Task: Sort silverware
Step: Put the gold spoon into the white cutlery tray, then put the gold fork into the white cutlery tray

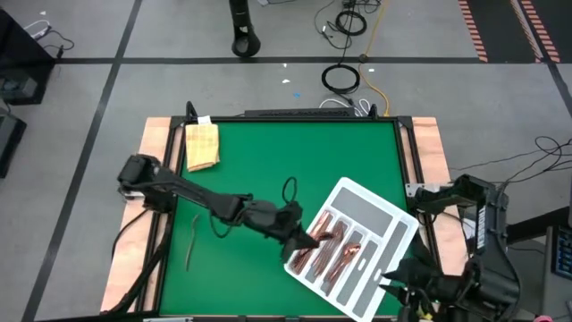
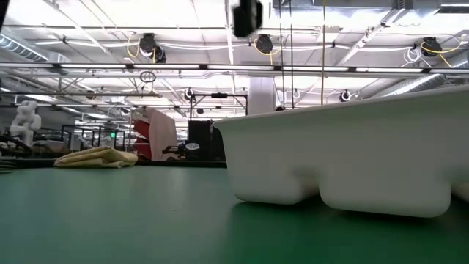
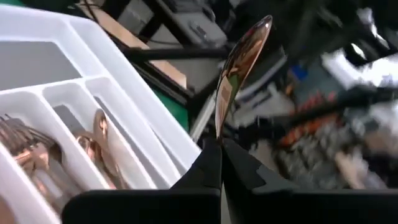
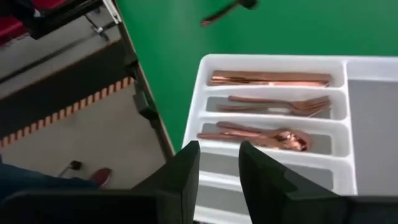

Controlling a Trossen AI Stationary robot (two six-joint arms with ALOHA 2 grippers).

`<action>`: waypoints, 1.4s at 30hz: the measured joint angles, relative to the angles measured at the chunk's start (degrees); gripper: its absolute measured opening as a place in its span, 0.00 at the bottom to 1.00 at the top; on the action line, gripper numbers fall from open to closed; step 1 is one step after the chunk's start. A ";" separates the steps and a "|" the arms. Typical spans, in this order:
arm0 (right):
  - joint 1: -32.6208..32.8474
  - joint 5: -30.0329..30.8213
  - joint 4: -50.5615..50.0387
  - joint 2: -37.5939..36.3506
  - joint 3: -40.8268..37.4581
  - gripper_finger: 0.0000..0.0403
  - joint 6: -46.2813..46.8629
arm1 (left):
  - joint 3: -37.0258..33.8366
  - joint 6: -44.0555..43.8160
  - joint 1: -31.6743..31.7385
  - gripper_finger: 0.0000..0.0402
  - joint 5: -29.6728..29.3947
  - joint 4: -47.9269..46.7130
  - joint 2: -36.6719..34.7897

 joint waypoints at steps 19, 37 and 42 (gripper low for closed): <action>2.21 2.57 0.00 -0.07 0.00 0.20 2.16 | 17.47 -15.96 -1.15 0.00 -4.33 11.98 28.05; 2.21 2.75 0.00 -0.07 0.00 0.20 1.54 | 21.29 -12.74 -1.08 0.09 -7.17 1.30 33.14; 2.21 2.77 0.00 -0.07 0.00 0.20 1.13 | 21.29 -13.06 -0.25 0.23 -2.99 1.19 33.14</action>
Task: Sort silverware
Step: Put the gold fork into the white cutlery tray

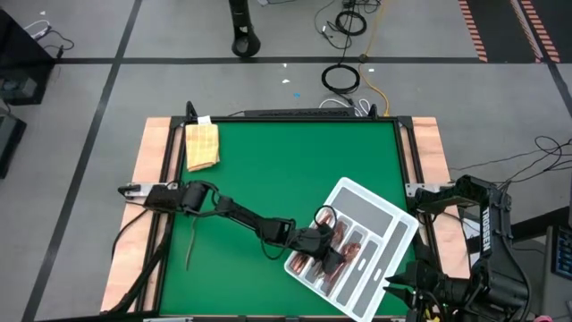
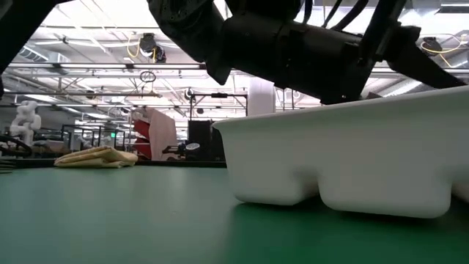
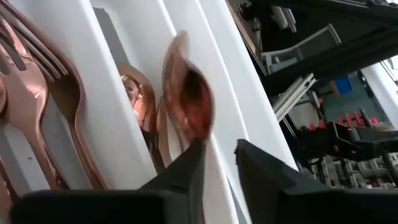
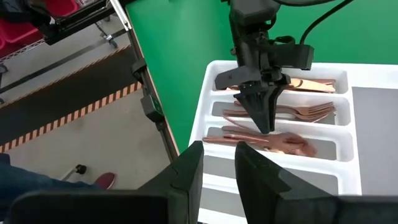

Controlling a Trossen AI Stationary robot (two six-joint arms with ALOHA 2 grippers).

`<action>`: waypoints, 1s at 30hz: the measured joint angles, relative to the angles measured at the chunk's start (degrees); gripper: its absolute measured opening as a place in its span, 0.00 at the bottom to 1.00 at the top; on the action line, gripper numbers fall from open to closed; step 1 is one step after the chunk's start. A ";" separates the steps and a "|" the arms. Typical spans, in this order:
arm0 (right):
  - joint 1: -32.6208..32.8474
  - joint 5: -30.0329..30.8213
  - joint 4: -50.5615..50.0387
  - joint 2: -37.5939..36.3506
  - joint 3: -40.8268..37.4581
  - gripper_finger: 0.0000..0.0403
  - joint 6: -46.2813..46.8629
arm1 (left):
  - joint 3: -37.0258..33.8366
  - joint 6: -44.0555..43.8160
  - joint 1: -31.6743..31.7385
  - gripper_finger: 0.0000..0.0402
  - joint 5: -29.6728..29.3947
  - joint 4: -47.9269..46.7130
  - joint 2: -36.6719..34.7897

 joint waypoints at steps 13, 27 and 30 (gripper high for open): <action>-0.01 0.17 1.29 0.12 0.00 0.20 -0.10 | -0.21 5.99 5.64 0.44 12.81 -6.27 -11.26; 0.00 1.27 0.07 0.26 0.00 0.20 -0.99 | -10.12 -16.94 -6.49 0.44 -18.26 -94.17 -50.43; -0.01 1.36 0.07 0.26 0.00 0.20 -1.02 | -18.32 -33.23 -13.39 0.44 -18.87 -94.45 -54.31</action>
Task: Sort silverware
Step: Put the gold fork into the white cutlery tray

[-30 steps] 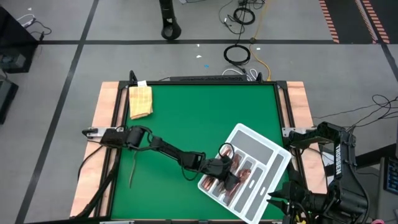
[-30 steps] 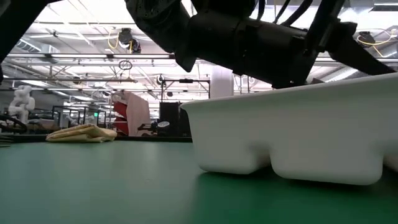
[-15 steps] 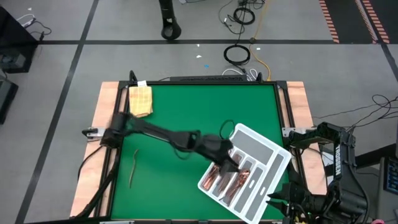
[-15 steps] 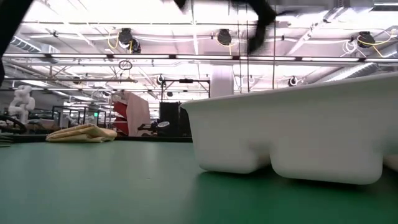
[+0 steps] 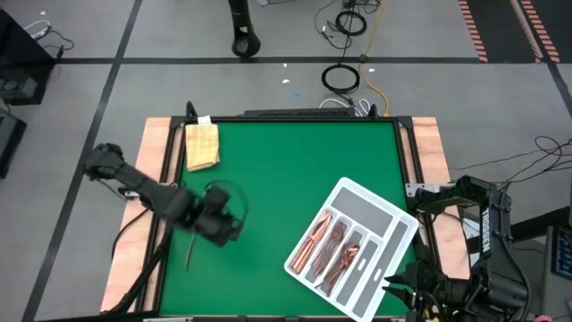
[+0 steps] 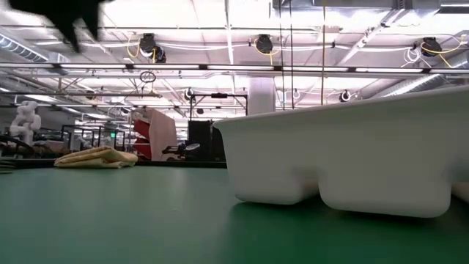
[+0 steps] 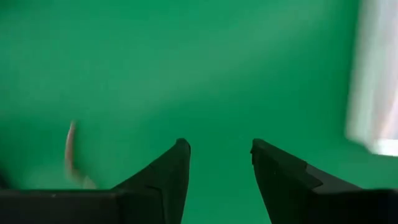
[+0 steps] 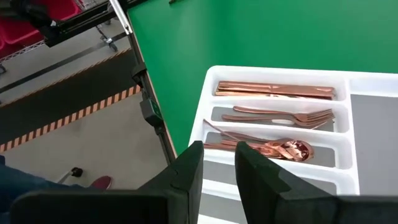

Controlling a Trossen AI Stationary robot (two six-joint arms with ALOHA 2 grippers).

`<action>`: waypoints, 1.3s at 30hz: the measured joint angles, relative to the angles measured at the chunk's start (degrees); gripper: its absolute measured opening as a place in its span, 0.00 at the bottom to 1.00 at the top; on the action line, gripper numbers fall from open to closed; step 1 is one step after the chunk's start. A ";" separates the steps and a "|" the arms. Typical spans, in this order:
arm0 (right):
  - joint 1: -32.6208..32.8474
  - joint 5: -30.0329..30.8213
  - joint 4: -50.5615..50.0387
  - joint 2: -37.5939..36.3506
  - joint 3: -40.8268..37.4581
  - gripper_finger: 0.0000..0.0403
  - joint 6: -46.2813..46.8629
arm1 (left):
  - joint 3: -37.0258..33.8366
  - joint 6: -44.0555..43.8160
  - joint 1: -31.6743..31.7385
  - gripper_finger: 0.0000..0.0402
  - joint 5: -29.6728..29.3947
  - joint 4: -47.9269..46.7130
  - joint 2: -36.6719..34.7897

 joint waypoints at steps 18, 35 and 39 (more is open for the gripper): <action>-1.14 0.03 0.05 0.00 0.00 0.20 3.58 | -26.22 -40.75 -17.07 0.44 11.90 6.63 -2.76; -1.67 0.06 3.76 0.00 0.00 0.20 5.70 | -38.78 -38.22 -15.13 0.09 16.36 22.42 0.17; -1.67 0.28 4.39 0.00 0.00 0.20 5.65 | -38.45 -36.73 -14.54 0.02 15.56 22.29 0.28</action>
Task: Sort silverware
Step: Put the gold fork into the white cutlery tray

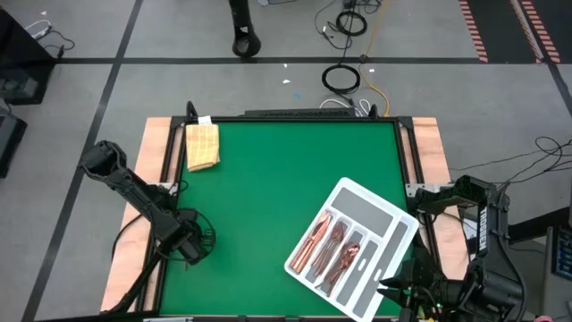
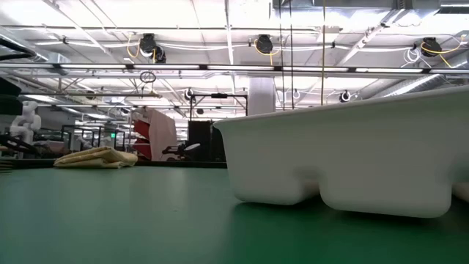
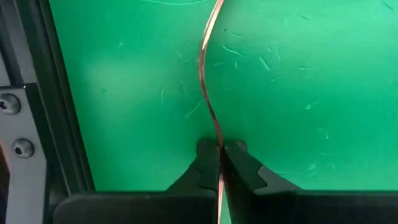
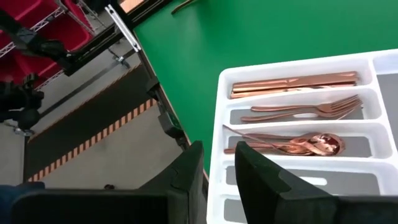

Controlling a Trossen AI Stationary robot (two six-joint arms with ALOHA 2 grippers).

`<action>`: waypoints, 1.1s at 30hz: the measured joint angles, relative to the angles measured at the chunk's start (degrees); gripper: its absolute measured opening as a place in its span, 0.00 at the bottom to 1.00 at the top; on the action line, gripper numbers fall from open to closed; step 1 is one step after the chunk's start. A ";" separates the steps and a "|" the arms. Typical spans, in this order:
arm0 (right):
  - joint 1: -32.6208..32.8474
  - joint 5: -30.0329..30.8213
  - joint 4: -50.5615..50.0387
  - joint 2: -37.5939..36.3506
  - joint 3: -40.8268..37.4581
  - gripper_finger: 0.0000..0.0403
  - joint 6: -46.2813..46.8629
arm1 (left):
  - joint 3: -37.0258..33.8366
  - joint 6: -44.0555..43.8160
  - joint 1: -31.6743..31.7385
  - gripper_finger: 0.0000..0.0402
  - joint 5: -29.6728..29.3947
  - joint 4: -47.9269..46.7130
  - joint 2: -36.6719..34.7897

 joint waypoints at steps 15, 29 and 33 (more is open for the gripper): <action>0.74 7.35 -2.56 -0.04 0.02 0.20 -3.15 | 16.60 28.33 8.33 0.01 -31.23 27.04 -0.66; 0.72 10.03 -3.06 -0.04 0.02 0.20 -5.57 | 20.02 58.85 30.31 0.01 -3.02 73.38 17.64; 0.72 10.05 -3.08 -0.04 0.02 0.20 -5.57 | 28.43 61.52 31.09 0.01 2.72 74.41 25.08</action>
